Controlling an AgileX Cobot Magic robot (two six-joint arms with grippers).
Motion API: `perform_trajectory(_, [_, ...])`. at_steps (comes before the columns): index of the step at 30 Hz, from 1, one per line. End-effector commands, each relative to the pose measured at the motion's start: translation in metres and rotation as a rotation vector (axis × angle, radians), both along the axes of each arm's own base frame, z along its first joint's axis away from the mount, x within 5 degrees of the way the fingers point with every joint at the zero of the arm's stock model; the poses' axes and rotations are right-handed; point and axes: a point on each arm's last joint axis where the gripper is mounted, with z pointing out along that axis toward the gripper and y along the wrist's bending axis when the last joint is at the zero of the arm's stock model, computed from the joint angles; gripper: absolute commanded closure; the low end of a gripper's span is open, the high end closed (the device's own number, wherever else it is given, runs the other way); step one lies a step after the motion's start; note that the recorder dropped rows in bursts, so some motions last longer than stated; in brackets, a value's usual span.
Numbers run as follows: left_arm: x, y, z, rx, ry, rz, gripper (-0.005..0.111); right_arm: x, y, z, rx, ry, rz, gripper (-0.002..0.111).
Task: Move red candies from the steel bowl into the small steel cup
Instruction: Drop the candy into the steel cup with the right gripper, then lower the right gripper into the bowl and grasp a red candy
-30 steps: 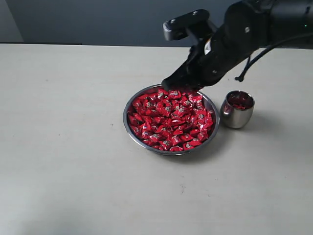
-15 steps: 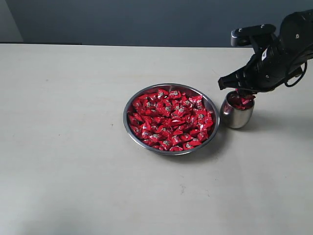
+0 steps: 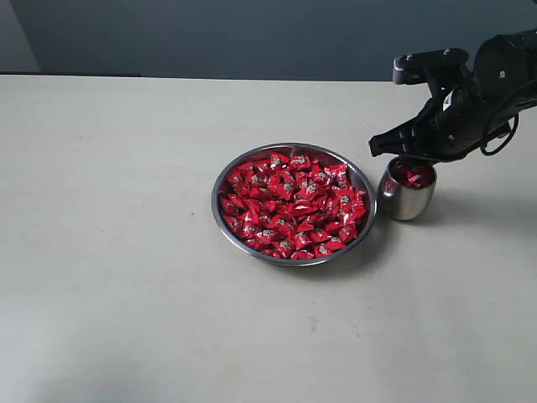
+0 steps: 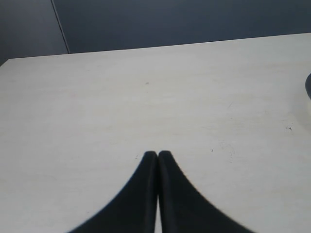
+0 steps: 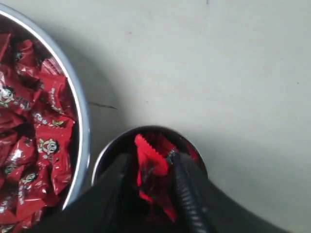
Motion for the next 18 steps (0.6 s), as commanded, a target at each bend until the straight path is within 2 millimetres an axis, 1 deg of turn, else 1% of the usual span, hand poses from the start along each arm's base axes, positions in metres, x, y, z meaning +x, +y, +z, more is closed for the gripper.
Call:
perform_trajectory(1, [0.0,0.0,0.004,0.002,-0.018,-0.008,0.106,0.0,-0.002,0.001,0.003,-0.002,-0.006,0.058])
perform_trajectory(3, [0.0,0.0,0.004,0.002,-0.018,-0.008,0.106,-0.001,0.001,0.004,0.041,0.001,-0.029,0.06])
perform_trajectory(6, [0.0,0.0,0.004,0.002,-0.018,-0.008,0.106,-0.006,0.013,0.014,0.108,-0.024,-0.033,0.071])
perform_trajectory(8, [0.0,0.0,0.004,0.002,-0.018,-0.008,0.106,-0.012,0.03,0.018,0.135,-0.043,0.012,0.078])
perform_trajectory(9, [0.0,0.0,0.004,0.002,-0.018,-0.008,0.106,-0.016,0.04,0.019,0.139,-0.054,0.054,0.08])
perform_trajectory(13, [0.0,0.0,0.004,0.002,-0.018,-0.008,0.106,-0.034,0.085,0.021,0.164,-0.06,0.226,0.081])
perform_trajectory(16, [0.0,0.0,0.004,0.002,-0.018,-0.008,0.106,-0.042,0.112,0.018,0.166,-0.047,0.315,0.081])
perform_trajectory(18, [0.0,0.0,0.004,0.002,-0.018,-0.008,0.106,-0.043,0.126,0.015,0.16,-0.029,0.347,0.081])
